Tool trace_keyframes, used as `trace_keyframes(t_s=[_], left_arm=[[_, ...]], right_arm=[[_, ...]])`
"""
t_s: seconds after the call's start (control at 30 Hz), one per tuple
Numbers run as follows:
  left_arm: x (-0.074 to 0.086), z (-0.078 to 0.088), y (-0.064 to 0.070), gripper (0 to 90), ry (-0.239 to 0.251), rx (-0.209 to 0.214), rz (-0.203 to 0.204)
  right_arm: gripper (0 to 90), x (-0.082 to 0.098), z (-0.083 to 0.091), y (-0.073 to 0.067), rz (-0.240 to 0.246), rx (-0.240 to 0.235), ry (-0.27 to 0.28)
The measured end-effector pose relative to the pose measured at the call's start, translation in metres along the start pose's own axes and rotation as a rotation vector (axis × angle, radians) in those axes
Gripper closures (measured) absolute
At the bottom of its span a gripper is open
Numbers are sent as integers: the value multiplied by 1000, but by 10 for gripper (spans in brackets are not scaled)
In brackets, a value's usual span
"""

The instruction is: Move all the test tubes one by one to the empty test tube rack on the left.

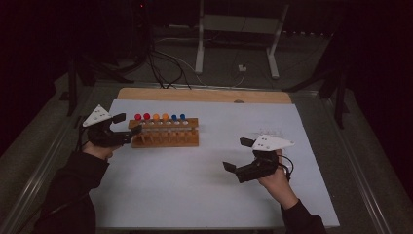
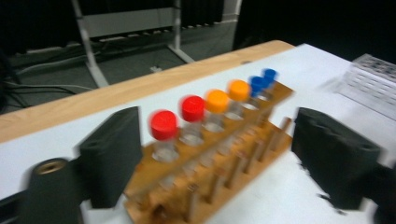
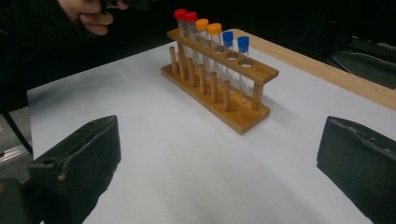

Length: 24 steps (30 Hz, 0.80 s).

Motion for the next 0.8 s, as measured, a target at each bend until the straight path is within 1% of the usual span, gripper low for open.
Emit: trace_keyframes(t_s=[0.03, 0.07, 0.17, 0.23, 0.27, 0.33, 0.37, 0.43, 0.5, 0.57, 0.67, 0.73, 0.8], left_arm=[[1, 3, 5, 163, -2, 22, -4], [3, 5, 9, 162, -6, 29, -13], [9, 10, 23, 93, -16, 77, -25], [14, 13, 34, 24, -24, 148, -22], [17, 13, 38, 11, -24, 147, -18], [22, 14, 45, 11, -32, 175, -12], [26, 14, 50, 11, -28, 177, -9], [33, 15, 58, 11, -28, 194, -12], [40, 15, 64, 11, -37, 198, -20], [46, 16, 71, 11, -41, 214, -13], [57, 15, 82, 11, -44, 223, -24], [63, 15, 86, 11, -45, 215, -38], [68, 14, 91, 11, -51, 228, -41]], right_arm=[[0, 0, 0, 0, 0, 0, 1], [0, 0, 0, 0, 0, 1, 1], [0, 0, 0, 0, 0, 0, 1], [0, 0, 0, 0, 0, -1, 1], [0, 0, -1, 0, 1, 0, 1], [0, 0, -1, -1, 0, 0, 0], [0, 0, -1, -1, 0, -1, 0], [0, 1, -1, -1, 1, 1, -2], [0, 1, 0, 0, -1, 0, -1], [0, 2, -1, 0, -2, 2, -4], [0, 3, -1, 1, 4, 4, -8], [0, 4, -1, 0, 3, 3, -7], [0, 4, -1, 1, 5, 4, -7]])
Point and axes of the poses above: each handheld gripper's, and its own axes: z roughly backward along the jaws, x roughly out of its underside, y roughly to its right, the point moved 9 cm from there along -z, roughly forward along the jaws, and after that the axes turned 1 degree about x, right-handed, at the moved point
